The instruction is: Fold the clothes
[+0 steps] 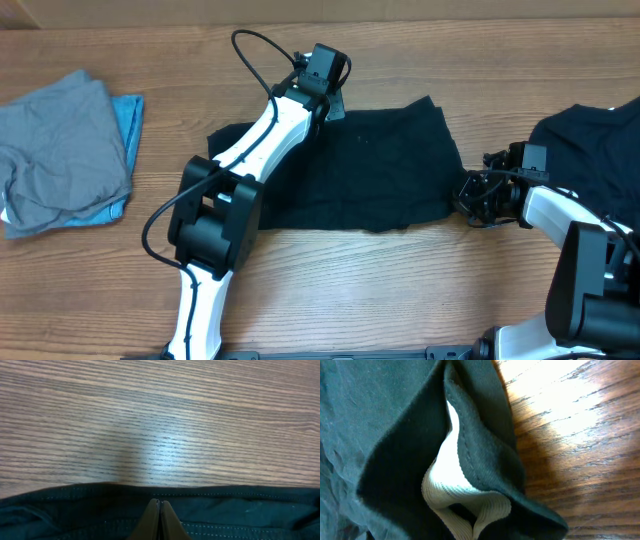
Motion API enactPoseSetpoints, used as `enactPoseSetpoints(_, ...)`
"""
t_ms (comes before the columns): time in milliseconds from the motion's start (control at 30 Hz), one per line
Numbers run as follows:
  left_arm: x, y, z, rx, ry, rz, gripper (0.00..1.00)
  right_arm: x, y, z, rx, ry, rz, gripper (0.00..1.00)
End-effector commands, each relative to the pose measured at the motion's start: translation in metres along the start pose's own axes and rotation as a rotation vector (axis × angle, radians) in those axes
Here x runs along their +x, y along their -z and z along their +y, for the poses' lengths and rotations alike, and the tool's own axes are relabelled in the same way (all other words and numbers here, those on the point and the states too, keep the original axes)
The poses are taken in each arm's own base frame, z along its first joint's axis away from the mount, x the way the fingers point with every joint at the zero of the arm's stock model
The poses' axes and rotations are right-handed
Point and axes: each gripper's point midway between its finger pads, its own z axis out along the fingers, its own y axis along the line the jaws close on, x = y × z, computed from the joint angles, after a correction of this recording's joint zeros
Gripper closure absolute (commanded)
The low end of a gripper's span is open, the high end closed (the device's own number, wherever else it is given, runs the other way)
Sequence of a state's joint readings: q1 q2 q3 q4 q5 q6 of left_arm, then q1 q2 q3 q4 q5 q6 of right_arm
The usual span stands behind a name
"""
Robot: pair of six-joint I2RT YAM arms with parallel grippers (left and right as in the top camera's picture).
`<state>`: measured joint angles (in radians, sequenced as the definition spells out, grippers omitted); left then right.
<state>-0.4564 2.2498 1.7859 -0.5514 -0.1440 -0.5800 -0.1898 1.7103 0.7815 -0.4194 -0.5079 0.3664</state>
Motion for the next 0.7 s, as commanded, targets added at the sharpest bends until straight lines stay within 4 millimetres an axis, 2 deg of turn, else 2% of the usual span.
enactPoseSetpoints(0,0.012,-0.025,0.010,-0.042,0.000,0.031,0.96,-0.008,0.003,-0.001,0.009,0.003,-0.025,0.96)
enactPoseSetpoints(200,0.021,-0.032,0.014,-0.058,0.001,0.056,0.96,-0.008,0.003,-0.001,0.010,0.003,-0.025,0.96)
enactPoseSetpoints(267,0.016,-0.032,0.011,-0.045,-0.003,0.036,0.96,-0.009,0.003,0.001,0.001,0.009,-0.031,0.91)
enactPoseSetpoints(367,0.004,-0.027,0.012,-0.038,-0.012,0.013,0.96,-0.013,0.003,0.010,-0.047,0.034,-0.039,0.90)
enactPoseSetpoints(500,-0.035,0.008,0.014,-0.019,0.017,-0.041,0.96,-0.022,0.011,0.031,-0.150,0.128,-0.050,0.90)
enactPoseSetpoints(600,-0.063,0.051,0.011,0.013,0.037,-0.085,0.96,-0.036,0.017,0.039,-0.149,0.183,-0.087,0.90)
enactPoseSetpoints(667,-0.071,0.079,0.009,0.031,0.040,-0.098,0.96,-0.041,0.020,0.043,-0.153,0.206,-0.098,0.94)
